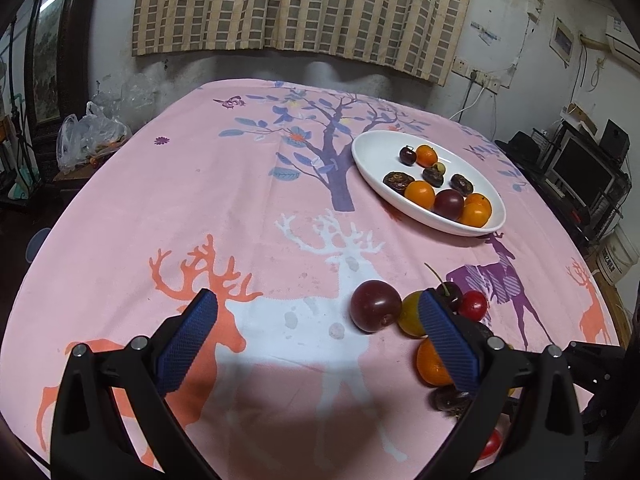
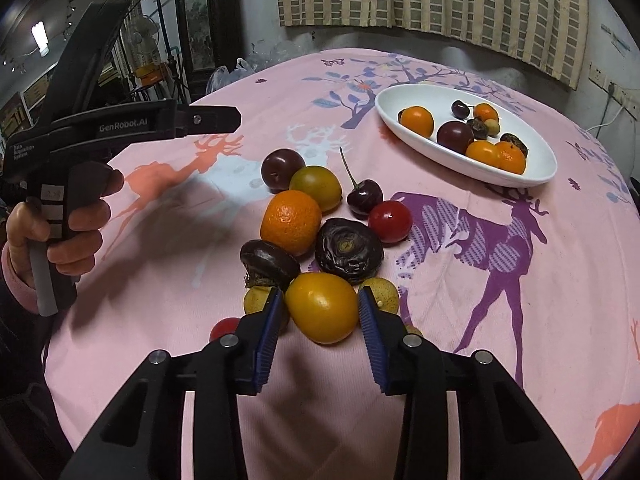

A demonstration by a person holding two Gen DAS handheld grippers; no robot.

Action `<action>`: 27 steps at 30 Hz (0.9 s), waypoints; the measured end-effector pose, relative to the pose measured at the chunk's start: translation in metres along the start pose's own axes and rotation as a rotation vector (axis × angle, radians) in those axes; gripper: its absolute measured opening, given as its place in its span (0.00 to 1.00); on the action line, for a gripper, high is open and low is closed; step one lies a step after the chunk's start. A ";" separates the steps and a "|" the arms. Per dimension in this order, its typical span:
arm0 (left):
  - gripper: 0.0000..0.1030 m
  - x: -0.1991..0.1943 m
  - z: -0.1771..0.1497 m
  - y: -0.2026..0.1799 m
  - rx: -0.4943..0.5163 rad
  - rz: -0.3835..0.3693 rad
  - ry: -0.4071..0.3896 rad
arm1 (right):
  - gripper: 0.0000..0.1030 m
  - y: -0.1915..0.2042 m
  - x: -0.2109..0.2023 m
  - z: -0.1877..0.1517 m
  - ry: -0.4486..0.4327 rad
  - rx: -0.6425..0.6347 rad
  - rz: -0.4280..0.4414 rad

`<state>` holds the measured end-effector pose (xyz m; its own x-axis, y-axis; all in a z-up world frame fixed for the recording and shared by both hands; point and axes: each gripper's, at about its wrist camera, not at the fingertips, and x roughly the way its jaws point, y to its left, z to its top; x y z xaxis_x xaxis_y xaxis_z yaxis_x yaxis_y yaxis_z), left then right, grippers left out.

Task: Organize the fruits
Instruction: 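Grasp a yellow-orange fruit with the right tool while the left tool grasps an orange, then carry both fruits over the white plate and open both tools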

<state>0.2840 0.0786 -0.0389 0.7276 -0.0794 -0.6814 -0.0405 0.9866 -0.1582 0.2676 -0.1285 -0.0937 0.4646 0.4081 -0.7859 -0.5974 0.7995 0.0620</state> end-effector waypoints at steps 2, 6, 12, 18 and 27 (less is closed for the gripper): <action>0.96 0.001 -0.001 -0.002 0.008 -0.004 0.005 | 0.38 -0.004 0.008 0.000 0.025 0.036 0.019; 0.96 0.001 -0.003 -0.009 0.040 -0.017 0.009 | 0.35 -0.004 0.007 0.000 0.028 0.047 0.046; 0.90 0.003 -0.012 -0.035 0.136 -0.217 0.076 | 0.35 -0.019 -0.026 0.003 -0.096 0.111 0.027; 0.58 0.026 -0.029 -0.062 0.199 -0.313 0.199 | 0.36 -0.024 -0.034 0.001 -0.114 0.132 0.012; 0.44 0.041 -0.034 -0.066 0.168 -0.340 0.244 | 0.36 -0.033 -0.042 0.003 -0.156 0.156 0.021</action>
<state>0.2934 0.0058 -0.0803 0.4965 -0.4150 -0.7624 0.2998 0.9063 -0.2981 0.2692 -0.1706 -0.0609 0.5556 0.4791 -0.6796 -0.5055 0.8435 0.1814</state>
